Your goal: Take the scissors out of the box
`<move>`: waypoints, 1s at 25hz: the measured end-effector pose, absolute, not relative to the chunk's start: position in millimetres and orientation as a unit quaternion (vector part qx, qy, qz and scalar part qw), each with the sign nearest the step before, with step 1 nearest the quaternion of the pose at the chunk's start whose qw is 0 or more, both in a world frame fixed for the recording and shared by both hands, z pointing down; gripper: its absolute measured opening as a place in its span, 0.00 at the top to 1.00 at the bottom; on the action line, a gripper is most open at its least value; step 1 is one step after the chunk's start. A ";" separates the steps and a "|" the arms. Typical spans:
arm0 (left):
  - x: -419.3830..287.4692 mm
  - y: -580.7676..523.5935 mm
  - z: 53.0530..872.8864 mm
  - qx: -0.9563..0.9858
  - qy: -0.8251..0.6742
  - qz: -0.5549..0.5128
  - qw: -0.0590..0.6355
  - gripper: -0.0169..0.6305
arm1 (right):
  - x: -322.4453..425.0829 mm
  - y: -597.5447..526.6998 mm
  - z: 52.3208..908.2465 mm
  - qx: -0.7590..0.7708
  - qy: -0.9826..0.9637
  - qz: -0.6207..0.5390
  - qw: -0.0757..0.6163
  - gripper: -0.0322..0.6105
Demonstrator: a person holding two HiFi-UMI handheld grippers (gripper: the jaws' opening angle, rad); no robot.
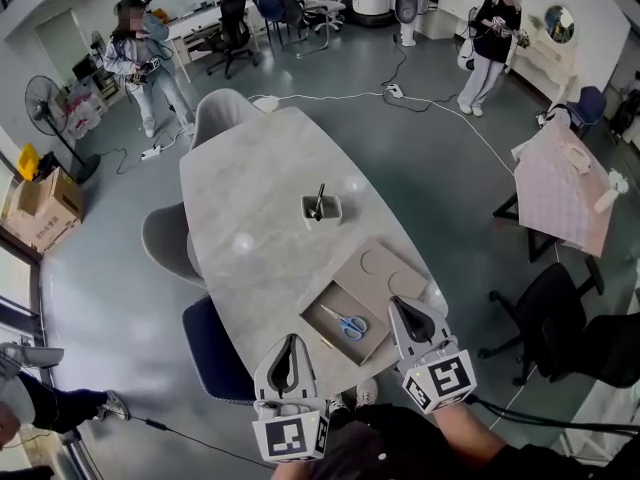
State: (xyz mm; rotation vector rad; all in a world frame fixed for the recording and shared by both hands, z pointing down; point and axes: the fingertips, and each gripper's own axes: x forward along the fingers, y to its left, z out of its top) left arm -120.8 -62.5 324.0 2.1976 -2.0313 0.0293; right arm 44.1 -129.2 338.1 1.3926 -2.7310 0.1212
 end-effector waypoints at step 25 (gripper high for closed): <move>-103.9 -94.2 465.9 0.737 -0.645 0.073 0.187 0.95 | 11.6 -133.6 552.7 0.331 -0.880 0.029 0.340 0.95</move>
